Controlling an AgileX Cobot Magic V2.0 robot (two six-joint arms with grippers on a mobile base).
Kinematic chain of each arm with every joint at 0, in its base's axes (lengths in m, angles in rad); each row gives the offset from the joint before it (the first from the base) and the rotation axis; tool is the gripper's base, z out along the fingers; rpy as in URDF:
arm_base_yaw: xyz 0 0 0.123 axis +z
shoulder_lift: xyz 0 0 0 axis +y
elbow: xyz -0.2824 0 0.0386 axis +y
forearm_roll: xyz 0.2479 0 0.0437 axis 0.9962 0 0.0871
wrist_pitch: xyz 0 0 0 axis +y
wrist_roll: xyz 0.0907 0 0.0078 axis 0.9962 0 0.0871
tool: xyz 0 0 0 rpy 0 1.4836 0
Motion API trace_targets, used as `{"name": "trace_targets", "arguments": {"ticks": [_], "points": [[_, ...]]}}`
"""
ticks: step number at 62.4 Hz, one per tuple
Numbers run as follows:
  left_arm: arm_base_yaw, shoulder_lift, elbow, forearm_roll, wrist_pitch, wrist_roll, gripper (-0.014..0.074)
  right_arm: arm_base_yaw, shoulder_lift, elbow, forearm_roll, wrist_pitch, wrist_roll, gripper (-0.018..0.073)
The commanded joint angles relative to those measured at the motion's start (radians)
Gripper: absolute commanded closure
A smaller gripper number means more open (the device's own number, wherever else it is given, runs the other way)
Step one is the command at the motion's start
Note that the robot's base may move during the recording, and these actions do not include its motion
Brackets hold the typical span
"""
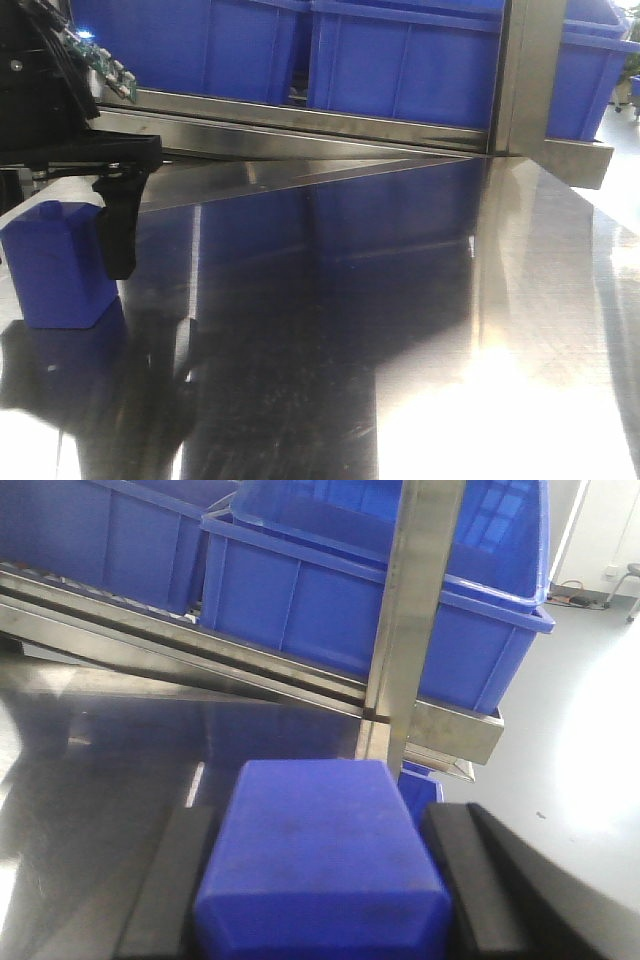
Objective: Pick and sort blue part to right shelf
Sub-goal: 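Lower the left gripper around the blue part and close it, then lift the blue part with the left gripper and pull it back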
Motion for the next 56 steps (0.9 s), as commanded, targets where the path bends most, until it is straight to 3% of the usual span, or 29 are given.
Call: {"name": "trace_targets", "arguments": {"ticks": [1, 18, 32, 56], "points": [[0.002, -0.042, -0.030, 0.000, 0.001, -0.001, -0.0040, -0.005, 0.008, -0.028, -0.009, -0.096, -0.008, 0.0216], [0.002, -0.042, -0.030, -0.008, 0.001, -0.001, 0.0153, -0.005, 0.008, -0.028, -0.009, -0.096, -0.008, 0.0216], [0.002, -0.042, -0.030, -0.008, 0.001, -0.001, 0.0263, -0.005, 0.008, -0.028, -0.009, -0.096, -0.008, 0.0216], [-0.008, -0.053, -0.030, -0.025, 0.005, 0.008, 0.0314, -0.005, 0.008, -0.028, -0.009, -0.096, -0.008, 0.0216]]}}
